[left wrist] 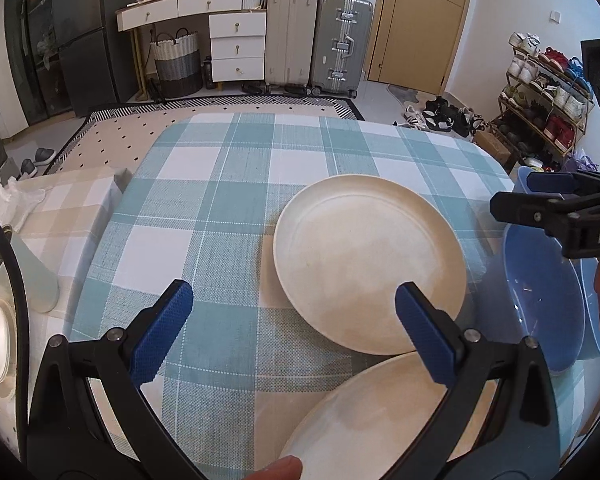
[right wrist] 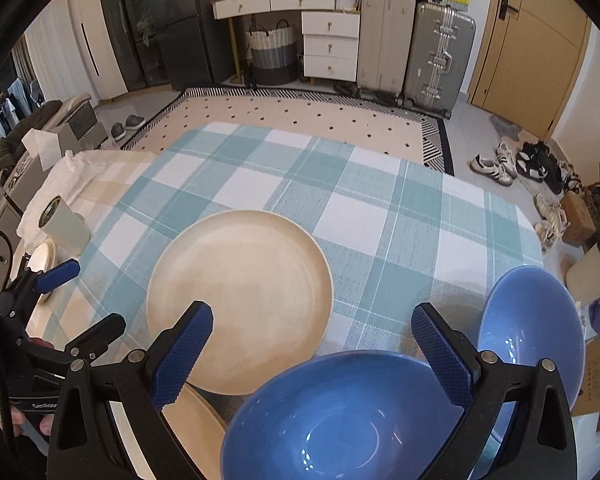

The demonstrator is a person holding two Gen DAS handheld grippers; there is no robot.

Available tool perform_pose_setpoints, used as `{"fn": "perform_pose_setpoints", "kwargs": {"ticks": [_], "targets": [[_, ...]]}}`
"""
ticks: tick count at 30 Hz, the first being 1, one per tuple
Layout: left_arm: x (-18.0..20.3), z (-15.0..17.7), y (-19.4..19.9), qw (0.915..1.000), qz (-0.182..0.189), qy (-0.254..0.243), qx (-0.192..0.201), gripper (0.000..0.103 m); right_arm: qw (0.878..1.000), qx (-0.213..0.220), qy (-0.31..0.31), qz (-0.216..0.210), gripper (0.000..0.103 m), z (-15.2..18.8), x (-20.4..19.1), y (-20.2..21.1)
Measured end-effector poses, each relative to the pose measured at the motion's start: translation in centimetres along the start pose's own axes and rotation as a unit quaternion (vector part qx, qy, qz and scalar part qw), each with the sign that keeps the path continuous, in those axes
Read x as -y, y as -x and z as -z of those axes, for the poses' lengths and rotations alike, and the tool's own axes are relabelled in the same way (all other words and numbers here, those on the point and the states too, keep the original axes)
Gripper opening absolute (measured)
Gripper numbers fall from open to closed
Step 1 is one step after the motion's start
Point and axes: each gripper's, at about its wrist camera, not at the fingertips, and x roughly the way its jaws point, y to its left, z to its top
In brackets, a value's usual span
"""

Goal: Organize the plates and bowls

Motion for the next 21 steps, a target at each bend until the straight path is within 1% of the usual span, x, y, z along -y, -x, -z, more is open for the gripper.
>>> {"fn": "perform_pose_setpoints", "kwargs": {"ticks": [8,11,13,18,21], "targets": [[-0.7,-0.5,-2.8,0.9997,-0.007,0.011,-0.02,0.1,0.999,-0.032,0.005,0.01,0.1,-1.7,0.4,-3.3],[-0.7,-0.5,-3.8,0.9995,-0.005,0.009,-0.031,0.097,0.999,-0.048,0.007,0.009,0.096,-2.0,0.5,-4.7],[-0.7,-0.5,-4.3,0.9993,-0.004,0.008,-0.037,0.096,0.998,-0.061,0.012,0.007,0.093,-2.0,0.5,-5.6],[-0.7,-0.4,-5.5,0.9987,0.006,0.011,-0.049,0.091,0.996,-0.085,0.008,-0.001,0.082,-2.1,0.9,-7.5],[-0.4,-0.3,-6.0,0.9986,0.007,0.007,-0.052,0.09,0.995,-0.102,0.008,-0.01,0.081,-2.1,1.0,-8.6]]}}
